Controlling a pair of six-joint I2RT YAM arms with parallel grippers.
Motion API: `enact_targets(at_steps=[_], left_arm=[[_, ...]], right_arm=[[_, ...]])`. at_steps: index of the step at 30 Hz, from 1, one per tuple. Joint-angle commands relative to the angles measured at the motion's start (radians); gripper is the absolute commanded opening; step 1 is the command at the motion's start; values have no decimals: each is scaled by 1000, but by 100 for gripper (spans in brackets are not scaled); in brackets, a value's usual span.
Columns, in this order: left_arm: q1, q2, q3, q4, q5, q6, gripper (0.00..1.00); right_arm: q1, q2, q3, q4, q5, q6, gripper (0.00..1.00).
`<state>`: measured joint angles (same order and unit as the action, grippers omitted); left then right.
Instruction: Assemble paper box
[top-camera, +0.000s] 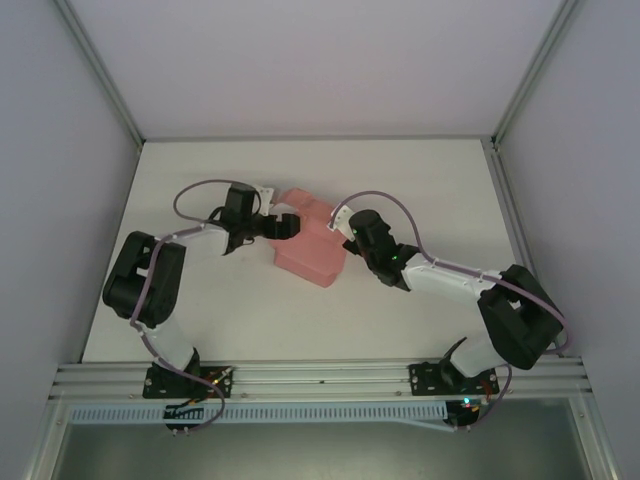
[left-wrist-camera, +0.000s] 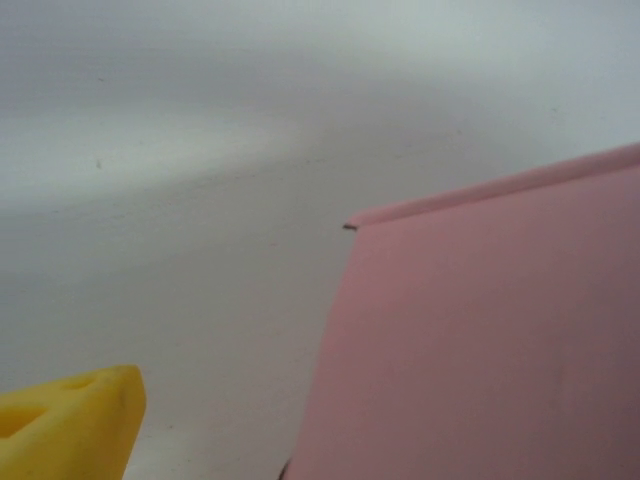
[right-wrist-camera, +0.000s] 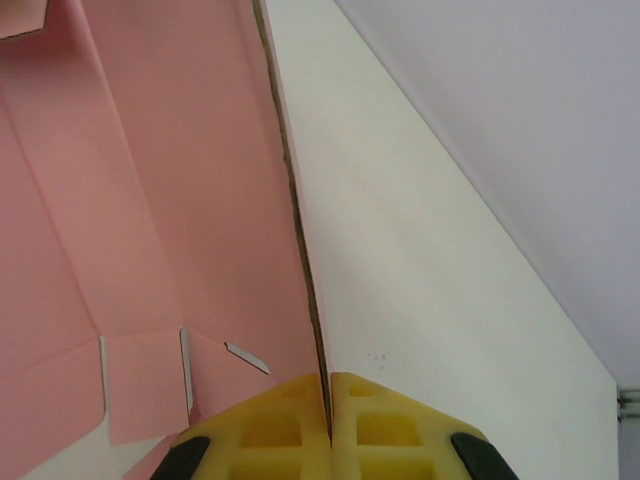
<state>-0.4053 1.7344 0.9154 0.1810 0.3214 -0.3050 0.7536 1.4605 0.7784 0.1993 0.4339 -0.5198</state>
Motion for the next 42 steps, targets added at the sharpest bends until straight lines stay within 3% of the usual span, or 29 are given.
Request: enact_targets(at_steps=[1, 6, 13, 22, 27, 30, 39, 42], left_arm=[[-10, -23, -21, 4, -142, -11, 93], [10, -121, -55, -23, -123, -23, 100], [68, -294, -67, -128, -121, 1, 100], [134, -459, -82, -241, -278, -27, 100], [241, -375, -45, -240, -228, -73, 100], [274, -285, -3, -204, -161, -70, 100], [272, -44, 90, -114, 1, 2, 100], [266, 14, 106, -75, 101, 33, 100]], right_arm=[[20, 7, 9, 46, 1, 20, 0], [27, 4, 27, 34, 111, -72, 0], [38, 16, 24, 88, 233, -294, 0], [50, 56, 15, 292, 218, -560, 0], [61, 148, -35, 517, 230, -755, 0], [61, 206, -50, 621, 234, -777, 0], [59, 379, -64, 913, 267, -859, 0], [56, 416, -59, 958, 285, -843, 0]])
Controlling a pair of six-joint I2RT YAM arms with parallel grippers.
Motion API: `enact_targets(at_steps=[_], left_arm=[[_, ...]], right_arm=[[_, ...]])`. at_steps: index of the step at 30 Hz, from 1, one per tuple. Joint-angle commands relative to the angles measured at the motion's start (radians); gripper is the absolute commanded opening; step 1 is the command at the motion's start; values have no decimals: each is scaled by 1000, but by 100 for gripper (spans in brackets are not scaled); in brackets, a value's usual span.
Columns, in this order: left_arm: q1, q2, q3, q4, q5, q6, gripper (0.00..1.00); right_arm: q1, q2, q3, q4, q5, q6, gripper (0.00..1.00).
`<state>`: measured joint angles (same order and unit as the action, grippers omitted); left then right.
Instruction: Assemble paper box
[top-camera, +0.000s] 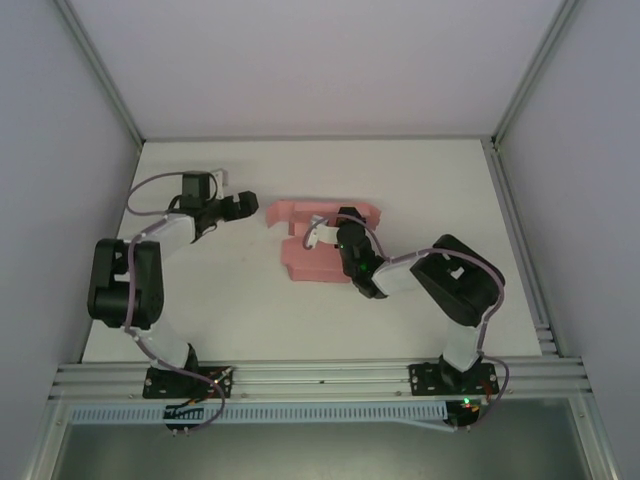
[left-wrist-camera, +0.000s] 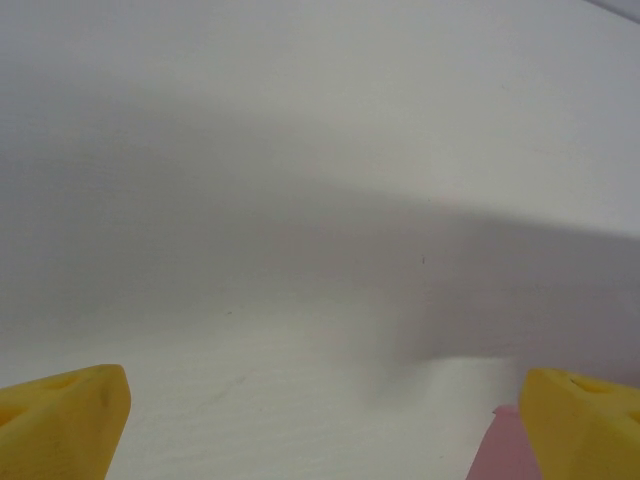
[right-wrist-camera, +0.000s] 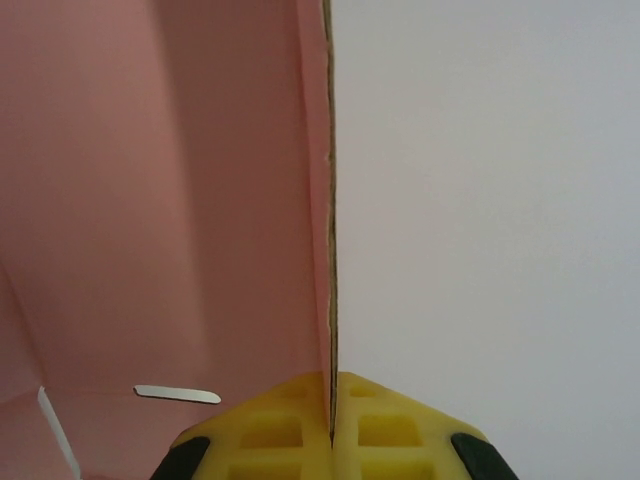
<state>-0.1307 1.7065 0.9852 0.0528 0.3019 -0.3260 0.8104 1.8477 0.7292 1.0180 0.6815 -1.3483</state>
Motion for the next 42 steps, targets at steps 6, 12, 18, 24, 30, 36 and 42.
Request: enact_targets(at_steps=[6, 12, 18, 24, 30, 36, 42], left_arm=[[-53, 126, 62, 85, 226, 142, 99], [-90, 112, -17, 207, 358, 168, 94], [-147, 76, -79, 220, 341, 234, 86], [-189, 74, -120, 286, 323, 224, 79], [-204, 66, -148, 273, 288, 214, 73], [-207, -9, -198, 235, 315, 244, 71], [-207, 41, -129, 223, 306, 263, 66]], right_arm=[[-5, 34, 8, 81, 31, 23, 1], [-11, 26, 17, 4, 27, 61, 1], [-12, 19, 29, -45, 27, 89, 1], [-10, 15, 42, -90, 34, 101, 1], [-8, -9, 52, -153, 36, 125, 0], [-8, -30, 59, -201, 41, 124, 0], [2, -47, 64, -240, 28, 136, 0]])
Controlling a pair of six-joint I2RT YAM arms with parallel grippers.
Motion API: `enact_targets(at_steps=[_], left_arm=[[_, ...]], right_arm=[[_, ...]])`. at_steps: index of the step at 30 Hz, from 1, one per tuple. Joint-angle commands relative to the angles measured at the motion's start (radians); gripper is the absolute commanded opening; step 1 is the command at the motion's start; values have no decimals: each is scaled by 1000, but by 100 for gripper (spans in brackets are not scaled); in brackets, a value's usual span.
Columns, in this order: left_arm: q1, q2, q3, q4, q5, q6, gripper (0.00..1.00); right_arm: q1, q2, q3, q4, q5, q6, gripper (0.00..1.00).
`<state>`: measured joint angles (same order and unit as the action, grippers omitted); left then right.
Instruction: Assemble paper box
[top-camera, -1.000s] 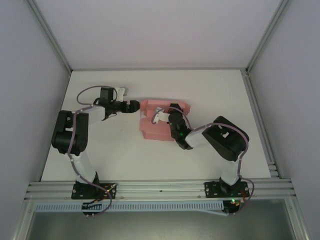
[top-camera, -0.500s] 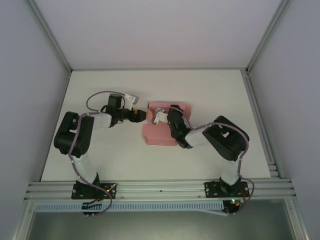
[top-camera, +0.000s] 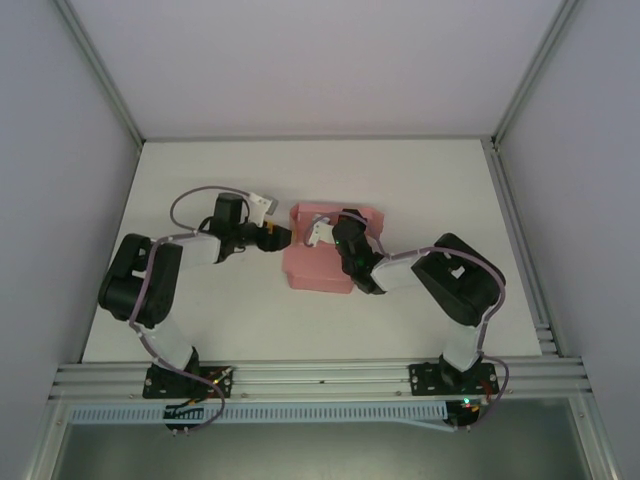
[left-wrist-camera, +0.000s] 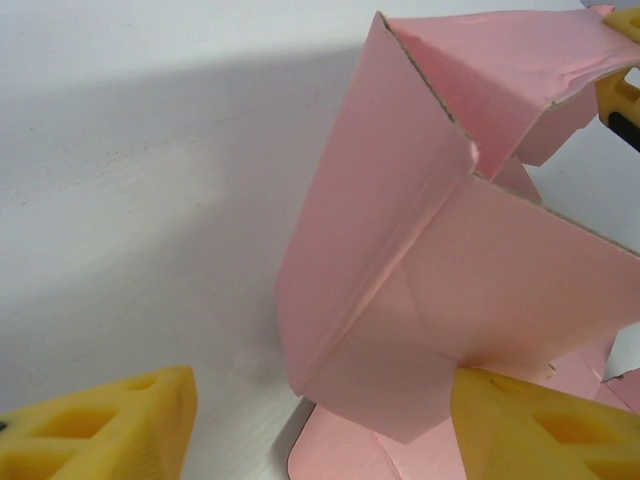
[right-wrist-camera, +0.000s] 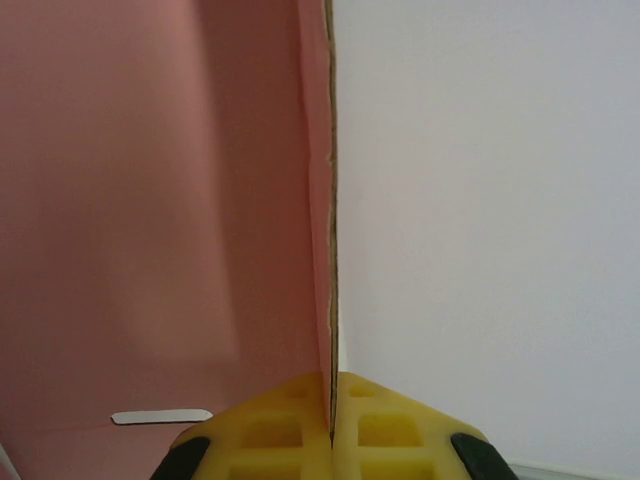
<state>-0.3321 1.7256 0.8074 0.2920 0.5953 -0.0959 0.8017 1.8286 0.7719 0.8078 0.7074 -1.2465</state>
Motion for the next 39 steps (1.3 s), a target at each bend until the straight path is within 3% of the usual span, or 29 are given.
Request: enact_targets(at_steps=[1, 8, 15, 21, 25, 28, 32, 34, 37, 39], left_arm=[[-7, 34, 61, -13, 15, 29, 66], [-22, 70, 106, -4, 6, 10, 67], [-63, 94, 90, 32, -168, -65, 65], [-107, 119, 99, 61, -339, -98, 51], [-116, 135, 99, 121, -341, -131, 48], [-119, 145, 106, 139, -383, -156, 41], [-144, 160, 138, 84, -582, -188, 31], [-156, 167, 155, 48, -683, -207, 23], [-170, 165, 161, -6, -819, -251, 2], [-177, 159, 143, 6, -842, -246, 0]], right_arm=[[11, -27, 21, -34, 0, 36, 0], [25, -28, 23, -58, 5, 57, 0], [40, -31, 28, -75, 21, 82, 0], [56, -40, 32, -135, 14, 136, 0], [56, -54, 35, -201, -5, 187, 0], [58, -57, 35, -223, 2, 196, 0], [59, -76, 42, -276, 6, 259, 0], [59, -95, 51, -345, -14, 319, 0], [59, -114, 51, -407, -28, 376, 0], [59, -123, 50, -441, -30, 400, 0]])
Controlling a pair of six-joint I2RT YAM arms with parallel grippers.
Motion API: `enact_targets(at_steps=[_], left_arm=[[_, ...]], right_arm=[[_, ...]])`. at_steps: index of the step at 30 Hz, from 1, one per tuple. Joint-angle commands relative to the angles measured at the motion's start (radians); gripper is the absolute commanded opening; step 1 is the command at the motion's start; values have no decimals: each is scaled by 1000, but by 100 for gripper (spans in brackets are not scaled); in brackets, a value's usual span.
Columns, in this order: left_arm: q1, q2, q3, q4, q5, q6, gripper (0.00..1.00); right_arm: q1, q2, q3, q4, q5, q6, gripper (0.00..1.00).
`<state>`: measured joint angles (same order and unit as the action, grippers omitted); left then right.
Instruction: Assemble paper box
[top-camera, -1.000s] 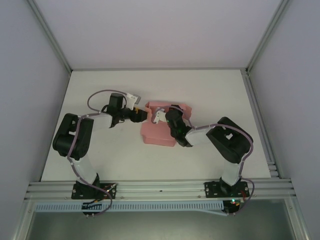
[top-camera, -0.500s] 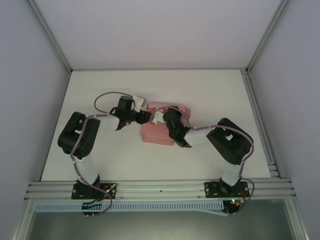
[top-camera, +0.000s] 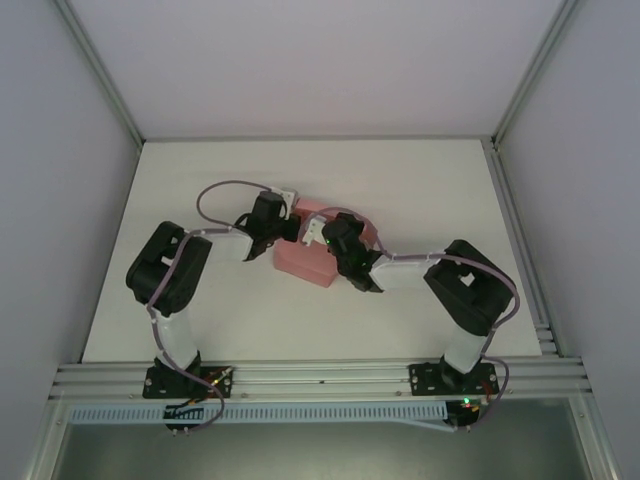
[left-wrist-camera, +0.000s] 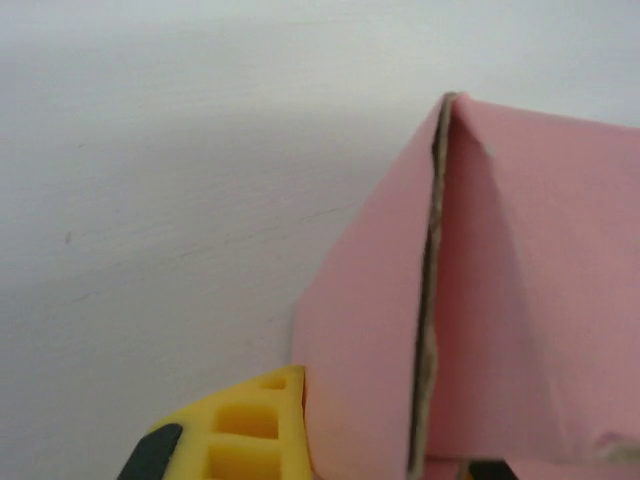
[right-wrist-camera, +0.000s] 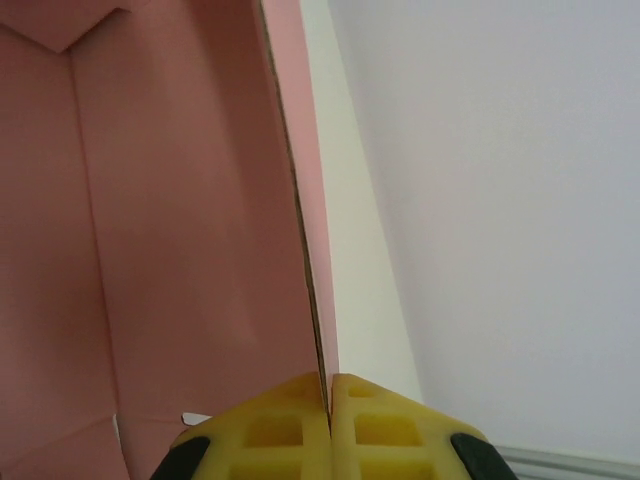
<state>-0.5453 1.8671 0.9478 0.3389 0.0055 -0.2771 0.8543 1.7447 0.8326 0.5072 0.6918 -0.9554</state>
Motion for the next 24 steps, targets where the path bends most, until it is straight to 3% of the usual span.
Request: enact_targets(at_steps=[1, 6, 9, 13, 15, 20, 24], left_arm=[[33, 12, -8, -32, -265, -68, 0], [12, -6, -8, -81, -382, -99, 0], [8, -17, 1, -75, -287, -37, 0], [20, -77, -15, -39, -78, -27, 0], [34, -107, -16, -30, 15, -42, 0], [97, -167, -27, 18, 294, -115, 0], [145, -177, -26, 94, 545, -195, 0]], right_arm=[[7, -41, -8, -155, -13, 122, 0], [7, -54, 34, -269, -9, 234, 4], [6, -100, 69, -317, -38, 339, 39], [3, -243, 102, -333, -112, 477, 67], [-4, -328, 98, -312, -117, 552, 98], [-132, -536, 70, -366, -201, 856, 100], [-339, -665, 36, -425, -461, 1147, 100]])
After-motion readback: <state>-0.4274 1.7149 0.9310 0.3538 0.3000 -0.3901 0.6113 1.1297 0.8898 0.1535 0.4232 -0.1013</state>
